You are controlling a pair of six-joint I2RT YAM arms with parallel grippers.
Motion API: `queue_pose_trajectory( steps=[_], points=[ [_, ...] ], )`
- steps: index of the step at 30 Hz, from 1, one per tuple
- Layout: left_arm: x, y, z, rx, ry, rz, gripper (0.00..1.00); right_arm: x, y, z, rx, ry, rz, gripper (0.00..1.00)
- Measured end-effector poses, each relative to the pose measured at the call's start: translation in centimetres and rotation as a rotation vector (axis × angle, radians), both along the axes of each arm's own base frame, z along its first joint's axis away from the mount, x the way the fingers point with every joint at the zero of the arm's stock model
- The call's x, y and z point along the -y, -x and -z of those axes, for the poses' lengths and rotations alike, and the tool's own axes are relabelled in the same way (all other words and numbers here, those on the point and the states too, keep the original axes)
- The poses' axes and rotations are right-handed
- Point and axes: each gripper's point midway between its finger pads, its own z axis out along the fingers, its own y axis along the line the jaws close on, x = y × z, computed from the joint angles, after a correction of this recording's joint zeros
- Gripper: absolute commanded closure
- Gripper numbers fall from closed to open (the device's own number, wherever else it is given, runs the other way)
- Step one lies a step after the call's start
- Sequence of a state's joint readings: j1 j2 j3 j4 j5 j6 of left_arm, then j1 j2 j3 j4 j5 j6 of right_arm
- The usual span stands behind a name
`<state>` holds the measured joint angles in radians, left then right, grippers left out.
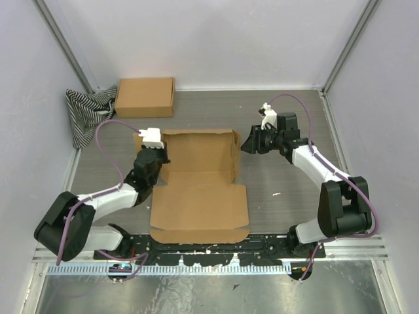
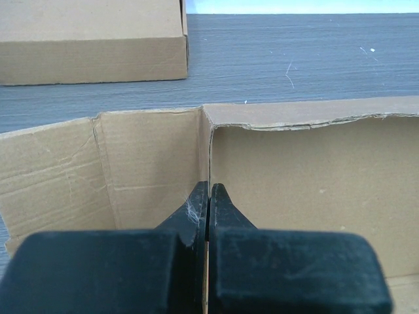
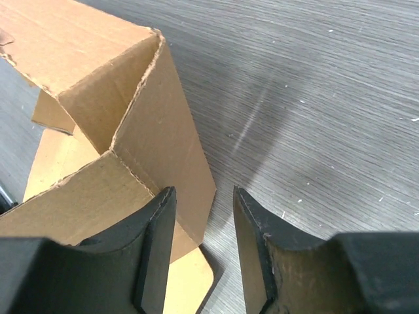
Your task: Fold the paper box
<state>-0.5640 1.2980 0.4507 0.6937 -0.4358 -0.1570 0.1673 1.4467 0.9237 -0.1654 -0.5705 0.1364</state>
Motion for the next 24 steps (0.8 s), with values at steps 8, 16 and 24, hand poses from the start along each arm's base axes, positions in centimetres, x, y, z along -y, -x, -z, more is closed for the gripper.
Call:
queue_pose_trajectory(
  steps=[8, 16, 24],
  points=[
    [0.2, 0.5, -0.9, 0.031, 0.024, 0.026, 1.00, -2.1, 1.3, -0.9, 0.027, -0.027, -0.147, 0.52],
    [0.1, 0.7, -1.5, 0.056, 0.040, 0.026, 1.00, -3.6, 2.8, -1.7, 0.041, 0.031, -0.179, 0.49],
    [-0.2, 1.2, -1.2, 0.080, 0.057, 0.029, 1.00, -2.3, 5.1, -3.8, 0.141, 0.080, -0.099, 0.47]
  ],
)
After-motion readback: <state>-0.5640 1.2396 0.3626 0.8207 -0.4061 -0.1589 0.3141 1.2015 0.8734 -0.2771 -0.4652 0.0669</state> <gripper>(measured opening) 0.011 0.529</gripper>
